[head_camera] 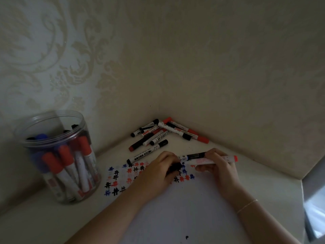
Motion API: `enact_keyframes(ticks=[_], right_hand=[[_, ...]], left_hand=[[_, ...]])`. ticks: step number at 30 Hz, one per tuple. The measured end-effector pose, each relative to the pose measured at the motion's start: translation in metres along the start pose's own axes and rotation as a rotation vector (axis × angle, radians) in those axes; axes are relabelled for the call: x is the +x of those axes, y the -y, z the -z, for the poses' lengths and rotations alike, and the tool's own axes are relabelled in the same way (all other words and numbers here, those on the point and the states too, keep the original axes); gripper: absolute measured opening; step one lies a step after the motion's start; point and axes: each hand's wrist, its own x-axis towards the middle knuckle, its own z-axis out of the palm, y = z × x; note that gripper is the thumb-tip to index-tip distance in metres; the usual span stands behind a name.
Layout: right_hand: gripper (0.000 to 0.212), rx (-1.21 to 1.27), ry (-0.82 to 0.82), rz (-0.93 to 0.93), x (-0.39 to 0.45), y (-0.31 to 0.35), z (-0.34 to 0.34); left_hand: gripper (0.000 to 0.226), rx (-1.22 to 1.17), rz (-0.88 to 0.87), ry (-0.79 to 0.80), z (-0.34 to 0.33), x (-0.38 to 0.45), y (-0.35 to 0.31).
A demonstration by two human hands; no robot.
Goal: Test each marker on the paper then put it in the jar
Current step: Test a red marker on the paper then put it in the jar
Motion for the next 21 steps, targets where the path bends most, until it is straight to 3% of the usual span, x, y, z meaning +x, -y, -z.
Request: enact_keyframes(ticks=[8,12,16,19,21], right_hand=[[0.022,-0.140,0.065,0.032,0.0013,-0.0047,0.0021],[0.010,-0.310,0.151,0.106,-0.0010,-0.0041,0.0022],[0.012,-0.277,0.219,0.089,-0.0007,-0.0016,0.0027],[0.036,-0.046,0.082,0.007,0.0016,0.0005,0.0053],[0.033,-0.064,-0.023,0.043,0.0022,-0.0010,0.0052]], left_hand=[[0.029,0.019,-0.067,-0.008,-0.0015,0.0004,0.0001],[0.027,0.012,-0.098,-0.030,0.0009,0.0004,0.0012],[0.019,-0.081,-0.073,-0.054,0.0046,0.0007,0.0010],[0.019,-0.141,-0.028,-0.054,0.0051,-0.0002,-0.0032],[0.019,-0.166,0.008,-0.054,0.0057,-0.0007,-0.0043]])
